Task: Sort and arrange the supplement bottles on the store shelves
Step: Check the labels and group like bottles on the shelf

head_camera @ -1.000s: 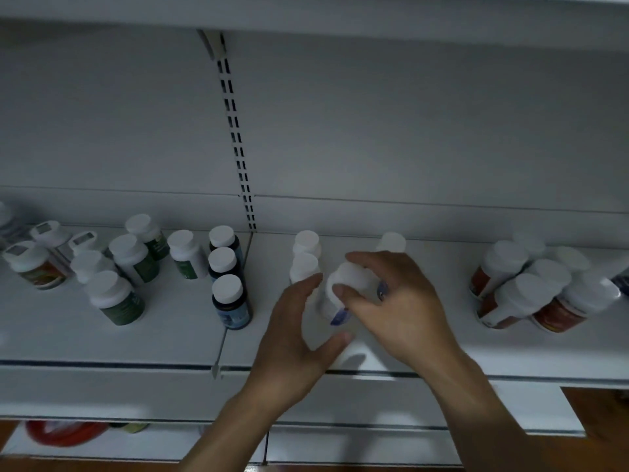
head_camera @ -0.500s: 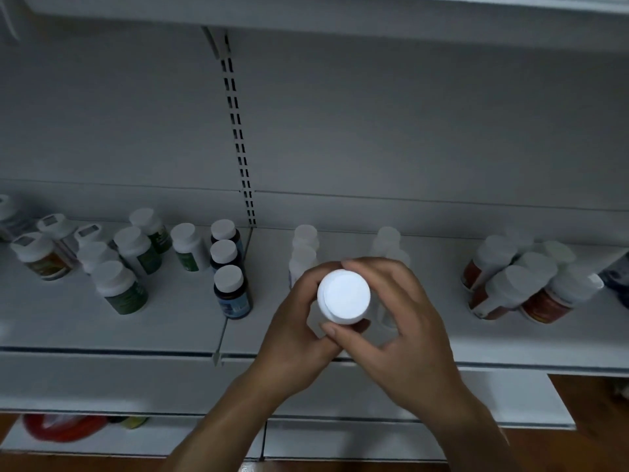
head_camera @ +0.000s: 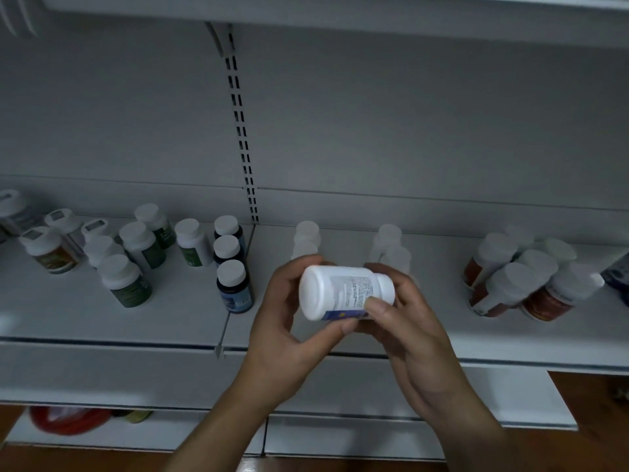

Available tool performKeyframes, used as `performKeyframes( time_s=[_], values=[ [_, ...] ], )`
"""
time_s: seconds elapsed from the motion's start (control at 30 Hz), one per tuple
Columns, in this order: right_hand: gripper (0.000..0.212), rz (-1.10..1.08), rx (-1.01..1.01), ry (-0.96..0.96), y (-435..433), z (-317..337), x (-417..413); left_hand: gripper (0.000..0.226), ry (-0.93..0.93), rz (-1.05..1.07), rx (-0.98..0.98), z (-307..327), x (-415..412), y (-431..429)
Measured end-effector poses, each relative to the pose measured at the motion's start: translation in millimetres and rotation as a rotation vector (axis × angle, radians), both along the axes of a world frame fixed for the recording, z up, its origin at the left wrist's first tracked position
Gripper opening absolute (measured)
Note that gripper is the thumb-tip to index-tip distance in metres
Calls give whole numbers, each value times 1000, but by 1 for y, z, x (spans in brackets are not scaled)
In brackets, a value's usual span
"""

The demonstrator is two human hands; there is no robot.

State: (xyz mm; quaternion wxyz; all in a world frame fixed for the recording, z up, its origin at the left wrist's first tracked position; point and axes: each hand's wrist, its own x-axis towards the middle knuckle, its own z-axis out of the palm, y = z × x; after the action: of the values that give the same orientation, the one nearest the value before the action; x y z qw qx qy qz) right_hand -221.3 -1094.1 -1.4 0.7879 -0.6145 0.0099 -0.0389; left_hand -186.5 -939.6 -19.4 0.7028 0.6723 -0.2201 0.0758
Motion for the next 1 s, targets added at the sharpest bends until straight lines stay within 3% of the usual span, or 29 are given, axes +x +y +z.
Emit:
performKeyframes(
  time_s=[0.1, 0.3, 0.47, 0.6, 0.8, 0.9, 1.0],
  values=[
    [66, 96, 138, 58, 2, -6, -1, 64, -4, -37, -37, 8, -1, 0],
    [49, 276, 478, 67, 9, -10, -4, 73, -23, -139, 59, 16, -8, -2],
    [53, 265, 519, 87, 7, -11, -3, 78, -44, -158, 113, 17, -8, -1],
    [57, 229, 468, 70, 5, -11, -2, 75, -59, -152, 120, 18, -8, -1],
    [65, -37, 175, 11, -5, -9, 5, 81, -62, -133, 167, 12, -2, 8],
    [50, -119, 11, -69, -8, -4, 6, 71, -71, -143, 189, 11, 4, 12],
    [48, -107, -109, -122, -12, -3, 6, 52, -51, -150, 164, 10, 9, 14]
  ],
)
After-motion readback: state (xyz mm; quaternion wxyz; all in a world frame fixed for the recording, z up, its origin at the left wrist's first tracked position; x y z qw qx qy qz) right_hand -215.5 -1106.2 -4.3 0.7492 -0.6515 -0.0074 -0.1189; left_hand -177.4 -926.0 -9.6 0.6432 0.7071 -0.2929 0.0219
